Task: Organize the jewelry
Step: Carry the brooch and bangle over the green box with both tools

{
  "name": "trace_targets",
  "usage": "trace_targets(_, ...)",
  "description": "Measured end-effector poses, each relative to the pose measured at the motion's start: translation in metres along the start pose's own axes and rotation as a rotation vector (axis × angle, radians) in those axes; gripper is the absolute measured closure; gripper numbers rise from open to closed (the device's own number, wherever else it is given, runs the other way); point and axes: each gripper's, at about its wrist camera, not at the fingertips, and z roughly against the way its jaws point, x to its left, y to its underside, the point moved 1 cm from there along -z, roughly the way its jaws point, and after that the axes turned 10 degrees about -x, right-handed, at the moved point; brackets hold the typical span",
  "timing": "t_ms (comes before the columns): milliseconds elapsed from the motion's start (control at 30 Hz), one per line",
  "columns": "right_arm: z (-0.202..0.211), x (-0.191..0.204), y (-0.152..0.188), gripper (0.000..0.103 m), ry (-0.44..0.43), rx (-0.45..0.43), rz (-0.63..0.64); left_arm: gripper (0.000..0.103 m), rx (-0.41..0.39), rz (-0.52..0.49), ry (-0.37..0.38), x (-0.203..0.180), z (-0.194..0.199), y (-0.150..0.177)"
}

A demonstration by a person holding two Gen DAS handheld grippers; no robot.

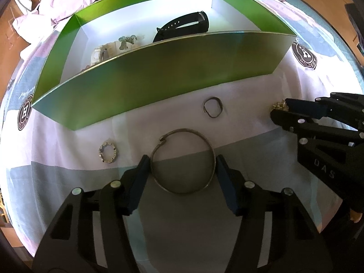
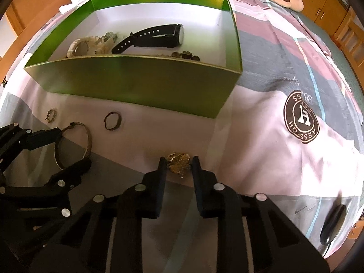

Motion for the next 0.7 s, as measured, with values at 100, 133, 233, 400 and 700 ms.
trace_targets(100,0.004,-0.002,-0.003,0.08,-0.011,-0.014,-0.008,0.045,-0.006,0.0,-0.001,-0.001,0.001,0.0)
trace_targets(133,0.006,-0.002,-0.003,0.08,-0.012,-0.02,-0.011,0.045,-0.008,0.003,-0.002,-0.001,0.002,0.0)
trace_targets(233,0.015,-0.006,-0.005,0.08,-0.022,-0.043,-0.027,0.045,-0.014,0.013,-0.005,0.001,0.004,0.0)
trace_targets(400,0.031,-0.006,-0.005,0.08,-0.046,-0.08,-0.036,0.045,-0.026,0.019,-0.005,0.001,0.009,-0.001)
trace_targets(700,0.056,-0.009,-0.02,0.08,-0.101,-0.15,-0.052,0.045,-0.074,0.03,0.004,0.004,0.029,-0.01)
